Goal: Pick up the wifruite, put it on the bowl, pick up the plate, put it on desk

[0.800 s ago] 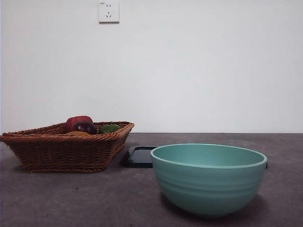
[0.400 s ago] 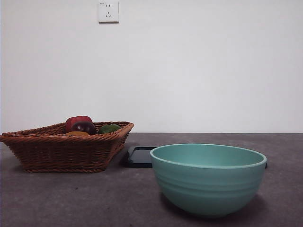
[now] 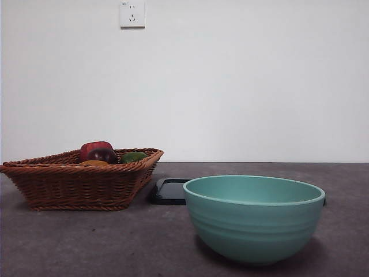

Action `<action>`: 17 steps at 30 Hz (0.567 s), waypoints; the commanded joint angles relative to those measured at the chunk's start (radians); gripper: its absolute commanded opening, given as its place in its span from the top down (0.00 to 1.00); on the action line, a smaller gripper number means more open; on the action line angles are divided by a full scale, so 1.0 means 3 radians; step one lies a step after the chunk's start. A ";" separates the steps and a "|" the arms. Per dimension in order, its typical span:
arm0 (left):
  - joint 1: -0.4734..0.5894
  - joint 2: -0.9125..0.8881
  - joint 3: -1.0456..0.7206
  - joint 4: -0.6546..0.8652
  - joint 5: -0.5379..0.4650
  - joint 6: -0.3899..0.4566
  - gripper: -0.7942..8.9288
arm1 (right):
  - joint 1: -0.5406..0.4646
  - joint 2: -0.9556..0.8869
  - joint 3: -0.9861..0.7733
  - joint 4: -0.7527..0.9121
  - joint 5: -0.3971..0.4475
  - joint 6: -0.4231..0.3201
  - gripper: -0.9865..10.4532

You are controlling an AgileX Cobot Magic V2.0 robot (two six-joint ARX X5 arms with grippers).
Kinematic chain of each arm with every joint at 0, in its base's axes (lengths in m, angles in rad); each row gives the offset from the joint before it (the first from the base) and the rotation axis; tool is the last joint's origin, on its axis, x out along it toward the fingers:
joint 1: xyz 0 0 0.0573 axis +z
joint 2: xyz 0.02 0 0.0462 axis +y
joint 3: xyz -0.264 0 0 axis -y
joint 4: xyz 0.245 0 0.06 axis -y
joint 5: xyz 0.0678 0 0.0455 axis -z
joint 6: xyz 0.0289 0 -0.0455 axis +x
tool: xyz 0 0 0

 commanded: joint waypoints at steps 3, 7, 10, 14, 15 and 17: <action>0.0009 -0.0005 -0.0069 -0.0015 -0.0006 0.0001 0.89 | -0.0086 0.0001 -0.0045 0.0158 -0.0019 0.0000 0.90; 0.0008 -0.0005 -0.0069 -0.0015 -0.0006 0.0003 0.89 | -0.0409 -0.0032 -0.0345 0.0481 0.0008 -0.0053 0.90; 0.0008 -0.0005 -0.0069 -0.0015 -0.0006 0.0001 0.89 | -0.0693 -0.0108 -0.0688 0.0862 0.0032 -0.0374 0.90; 0.0009 -0.0005 -0.0069 -0.0015 -0.0008 0.0003 0.89 | -0.1066 -0.0331 -0.1492 0.2089 0.0131 -0.0958 0.90; 0.0009 -0.0005 -0.0069 -0.0015 -0.0006 0.0001 0.89 | -0.1171 -0.0408 -0.1742 0.2422 0.0141 -0.1067 0.90; 0.0009 -0.0005 -0.0069 -0.0015 -0.0006 0.0003 0.89 | -0.1375 -0.0559 -0.2204 0.2987 0.0142 -0.1194 0.90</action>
